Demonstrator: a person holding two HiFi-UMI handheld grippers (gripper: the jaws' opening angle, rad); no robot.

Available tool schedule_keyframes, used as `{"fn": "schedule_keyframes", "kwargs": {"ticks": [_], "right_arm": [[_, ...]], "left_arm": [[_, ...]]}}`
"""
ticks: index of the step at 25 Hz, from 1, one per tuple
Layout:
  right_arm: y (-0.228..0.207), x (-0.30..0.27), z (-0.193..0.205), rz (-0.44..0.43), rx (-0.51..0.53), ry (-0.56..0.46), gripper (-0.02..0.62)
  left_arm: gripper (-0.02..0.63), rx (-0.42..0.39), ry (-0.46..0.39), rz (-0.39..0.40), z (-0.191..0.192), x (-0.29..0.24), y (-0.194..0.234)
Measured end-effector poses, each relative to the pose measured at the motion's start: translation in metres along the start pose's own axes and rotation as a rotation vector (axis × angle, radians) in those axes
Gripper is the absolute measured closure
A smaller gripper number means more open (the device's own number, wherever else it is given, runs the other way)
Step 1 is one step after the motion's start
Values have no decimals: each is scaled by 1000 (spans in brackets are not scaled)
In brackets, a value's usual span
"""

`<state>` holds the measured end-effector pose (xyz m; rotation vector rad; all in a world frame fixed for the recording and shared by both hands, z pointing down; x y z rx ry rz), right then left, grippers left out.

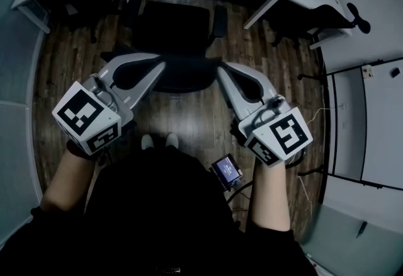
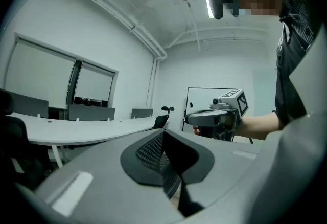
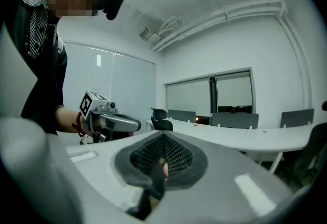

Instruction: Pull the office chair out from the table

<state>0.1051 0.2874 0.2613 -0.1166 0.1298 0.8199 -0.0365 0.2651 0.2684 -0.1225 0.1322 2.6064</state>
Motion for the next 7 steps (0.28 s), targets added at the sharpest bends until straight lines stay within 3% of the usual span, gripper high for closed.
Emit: {"fn": "schedule_keyframes", "kwargs": {"ticks": [7], "right_arm": [[6,0,3,-1,9,8,594]], "left_arm": [[600,-33,17,6,0,5,-2]]}}
Point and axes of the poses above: the fingertips, and each gripper's own axes: x backward along the fingers, y to its left, z out of its underside, the point moved 3 cm from there along x, backward along the fingers, and after that the axes turned 2 degrees about -x, right-handed, at the moved point
